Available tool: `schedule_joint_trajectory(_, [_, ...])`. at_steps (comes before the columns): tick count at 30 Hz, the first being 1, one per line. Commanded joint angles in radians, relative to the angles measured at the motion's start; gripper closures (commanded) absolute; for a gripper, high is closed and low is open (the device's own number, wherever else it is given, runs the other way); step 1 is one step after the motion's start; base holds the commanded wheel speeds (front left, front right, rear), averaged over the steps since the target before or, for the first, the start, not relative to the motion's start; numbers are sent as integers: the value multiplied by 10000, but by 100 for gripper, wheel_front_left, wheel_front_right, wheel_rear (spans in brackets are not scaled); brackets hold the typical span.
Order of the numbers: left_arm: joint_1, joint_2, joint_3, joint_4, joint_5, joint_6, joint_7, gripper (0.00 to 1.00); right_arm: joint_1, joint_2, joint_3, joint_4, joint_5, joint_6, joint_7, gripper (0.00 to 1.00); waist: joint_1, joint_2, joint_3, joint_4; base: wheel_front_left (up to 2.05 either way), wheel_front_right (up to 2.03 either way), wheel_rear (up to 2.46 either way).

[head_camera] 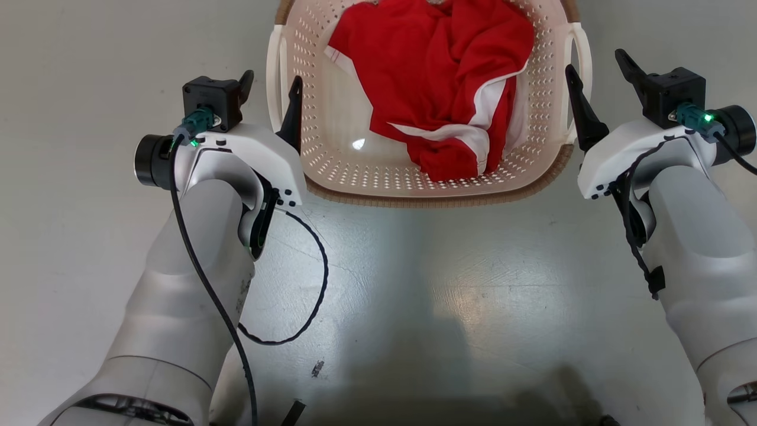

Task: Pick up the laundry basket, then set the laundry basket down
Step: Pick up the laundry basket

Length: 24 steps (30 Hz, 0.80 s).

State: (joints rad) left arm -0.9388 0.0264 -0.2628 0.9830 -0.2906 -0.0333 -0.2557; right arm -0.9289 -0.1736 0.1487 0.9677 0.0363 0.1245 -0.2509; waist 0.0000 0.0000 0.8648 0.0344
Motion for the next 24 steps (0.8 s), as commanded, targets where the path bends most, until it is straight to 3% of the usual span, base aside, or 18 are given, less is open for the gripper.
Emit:
schedule_joint_trajectory(1, [1,239,171,13,-78,143,-61,0,242,205,48,-70,-78,62,-109,0,0,0,92,-29,0,0,0])
schedule_joint_trajectory(17, [-692,239,498,361,254,227,-61,0,179,526,-190,-210,-139,62,-109,0,0,0,1014,-65,0,0,0])
schedule_joint_trajectory(24, [-1024,239,250,740,289,256,-61,0,-144,707,-353,294,43,62,-109,0,0,0,1191,-18,0,0,0])
